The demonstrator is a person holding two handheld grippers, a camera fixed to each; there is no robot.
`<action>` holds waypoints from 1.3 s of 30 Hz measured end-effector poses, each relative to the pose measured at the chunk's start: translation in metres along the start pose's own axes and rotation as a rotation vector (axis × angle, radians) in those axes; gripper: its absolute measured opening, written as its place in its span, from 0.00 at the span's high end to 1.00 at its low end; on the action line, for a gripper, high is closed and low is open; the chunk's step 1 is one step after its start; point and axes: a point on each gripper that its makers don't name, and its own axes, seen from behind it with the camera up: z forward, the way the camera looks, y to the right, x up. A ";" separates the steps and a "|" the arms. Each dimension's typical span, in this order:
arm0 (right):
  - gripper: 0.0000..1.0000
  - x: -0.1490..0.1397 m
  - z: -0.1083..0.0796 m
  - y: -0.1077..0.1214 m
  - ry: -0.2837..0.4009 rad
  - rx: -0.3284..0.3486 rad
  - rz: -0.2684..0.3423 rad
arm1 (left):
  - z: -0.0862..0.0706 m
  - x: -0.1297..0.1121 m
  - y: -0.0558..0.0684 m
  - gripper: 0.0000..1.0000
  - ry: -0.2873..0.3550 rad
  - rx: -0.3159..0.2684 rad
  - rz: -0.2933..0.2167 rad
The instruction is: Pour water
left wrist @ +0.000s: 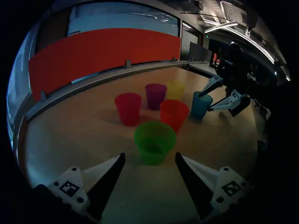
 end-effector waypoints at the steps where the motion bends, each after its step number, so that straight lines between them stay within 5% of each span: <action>1: 0.00 -0.001 -0.003 0.001 0.003 -0.006 0.003 | -0.002 0.001 -0.001 0.00 0.005 0.007 -0.003; 12: 0.00 -0.010 -0.036 0.005 0.040 -0.071 0.047 | -0.028 0.005 -0.009 0.00 0.055 0.095 -0.005; 21: 0.00 -0.005 -0.066 0.008 0.107 -0.145 0.083 | -0.059 0.026 -0.017 0.00 0.163 0.206 -0.026; 39: 0.00 0.043 -0.117 0.043 0.340 -0.400 0.192 | -0.107 0.079 -0.022 0.00 0.395 0.401 -0.037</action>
